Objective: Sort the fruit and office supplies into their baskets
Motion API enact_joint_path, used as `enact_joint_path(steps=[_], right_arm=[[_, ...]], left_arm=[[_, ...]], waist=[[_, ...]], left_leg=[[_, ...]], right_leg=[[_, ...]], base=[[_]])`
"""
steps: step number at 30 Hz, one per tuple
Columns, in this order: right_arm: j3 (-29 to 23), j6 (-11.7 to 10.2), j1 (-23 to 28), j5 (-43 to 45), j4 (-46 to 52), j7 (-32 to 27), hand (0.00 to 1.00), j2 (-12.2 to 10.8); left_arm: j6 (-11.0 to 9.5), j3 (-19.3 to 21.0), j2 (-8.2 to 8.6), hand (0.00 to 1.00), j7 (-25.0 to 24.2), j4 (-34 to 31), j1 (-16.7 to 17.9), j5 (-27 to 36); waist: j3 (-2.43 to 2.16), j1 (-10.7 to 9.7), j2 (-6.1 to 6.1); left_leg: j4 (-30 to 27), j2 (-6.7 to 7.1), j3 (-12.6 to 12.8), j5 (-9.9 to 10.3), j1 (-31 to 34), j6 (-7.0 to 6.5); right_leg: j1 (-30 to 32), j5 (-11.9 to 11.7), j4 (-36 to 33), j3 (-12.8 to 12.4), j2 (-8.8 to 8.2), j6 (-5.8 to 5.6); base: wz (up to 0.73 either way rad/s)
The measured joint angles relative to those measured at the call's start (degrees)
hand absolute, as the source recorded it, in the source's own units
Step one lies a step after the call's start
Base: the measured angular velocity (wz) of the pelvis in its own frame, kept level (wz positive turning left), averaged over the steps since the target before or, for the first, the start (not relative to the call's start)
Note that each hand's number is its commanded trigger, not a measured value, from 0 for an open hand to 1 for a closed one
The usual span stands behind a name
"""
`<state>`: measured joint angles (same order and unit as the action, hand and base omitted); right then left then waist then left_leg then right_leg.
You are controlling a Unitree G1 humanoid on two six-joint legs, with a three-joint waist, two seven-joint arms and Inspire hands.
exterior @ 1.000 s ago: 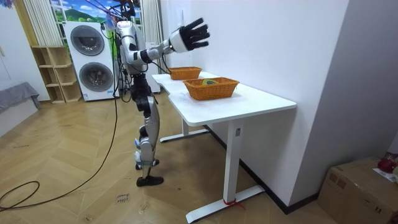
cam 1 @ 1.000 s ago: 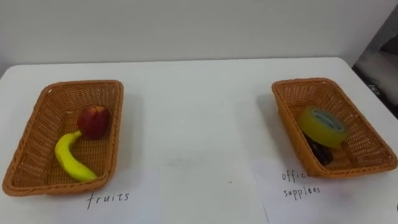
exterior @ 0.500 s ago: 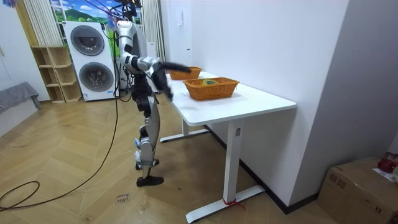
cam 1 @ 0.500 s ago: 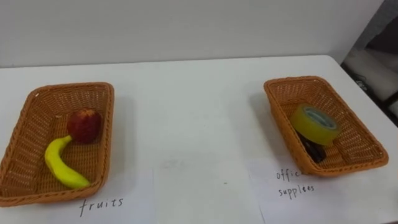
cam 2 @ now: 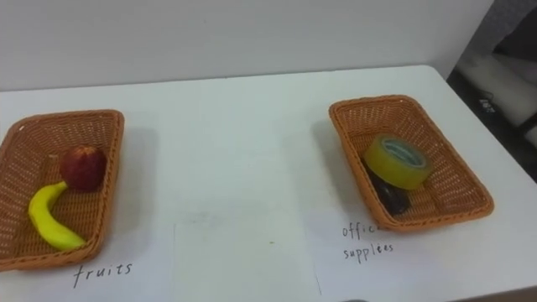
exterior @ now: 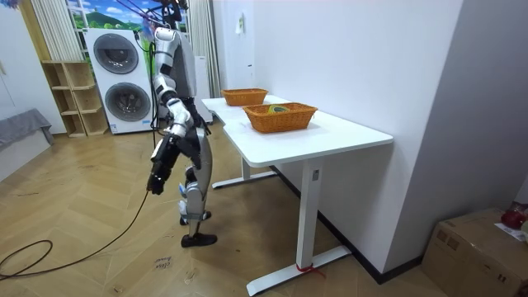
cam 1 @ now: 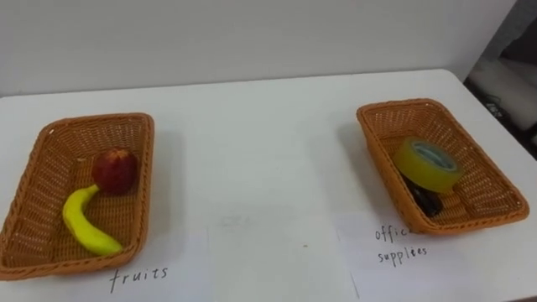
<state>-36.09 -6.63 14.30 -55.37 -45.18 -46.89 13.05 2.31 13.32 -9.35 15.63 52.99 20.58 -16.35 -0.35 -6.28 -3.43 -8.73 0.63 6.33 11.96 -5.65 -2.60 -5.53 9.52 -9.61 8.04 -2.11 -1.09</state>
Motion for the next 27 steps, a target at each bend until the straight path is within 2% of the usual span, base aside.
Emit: enact_joint_path(steps=[6,9,12,17,23,27], right_arm=[[2.36,-0.21,1.00,-0.89,-3.93,0.05,0.00,-1.75],[5.90,-0.33,1.44,-0.47,-5.34,0.19,0.00,-3.36],[8.79,0.17,0.88,1.73,-8.98,1.58,0.00,-4.91],[14.57,1.48,0.93,6.80,-11.07,6.10,0.00,-5.00],[21.91,3.15,-0.55,25.10,-15.67,13.44,0.00,-5.08],[29.44,4.72,-0.91,41.22,-16.15,18.70,0.00,-5.13]], left_arm=[[-0.19,-0.10,0.25,0.00,-0.15,-0.07,-0.06,0.01],[-0.22,-0.29,1.30,0.00,-0.21,0.70,-0.43,0.01],[-0.26,-0.26,1.67,0.00,-0.23,2.65,-0.74,-0.05],[0.15,-0.55,1.78,0.00,-0.21,3.43,-0.59,0.07],[0.18,-1.85,2.31,0.00,-1.17,4.37,-1.11,0.34],[0.23,-3.87,2.34,0.00,-1.07,5.54,-2.89,0.53]], waist=[[0.22,0.15,0.40],[0.12,0.34,0.88],[-0.12,0.57,1.30],[-0.08,1.17,1.66],[0.07,2.53,1.98],[0.25,4.89,2.45]], left_leg=[[0.01,0.09,-0.05,0.01,-0.02,-0.04],[0.07,0.12,-0.08,0.02,0.05,-0.06],[0.10,0.16,-0.27,0.02,0.01,-0.05],[0.04,0.17,-0.32,0.02,-0.08,-0.05],[0.00,0.03,-0.38,0.75,-1.48,-0.01],[0.01,0.00,-0.32,0.76,-1.63,-0.01]], right_leg=[[0.33,0.21,0.07,-0.16,-0.10,-0.08],[0.47,0.35,0.04,-0.13,-0.20,-0.13],[0.42,0.48,-0.01,-0.07,-0.19,-0.13],[-0.02,0.52,0.07,0.12,-0.23,-0.15],[-1.53,0.52,0.97,-0.02,-0.04,-0.15],[-1.51,0.51,0.92,-0.13,0.00,-0.15]], base=[[0.00],[0.00],[0.02],[0.00],[0.00],[0.00]])
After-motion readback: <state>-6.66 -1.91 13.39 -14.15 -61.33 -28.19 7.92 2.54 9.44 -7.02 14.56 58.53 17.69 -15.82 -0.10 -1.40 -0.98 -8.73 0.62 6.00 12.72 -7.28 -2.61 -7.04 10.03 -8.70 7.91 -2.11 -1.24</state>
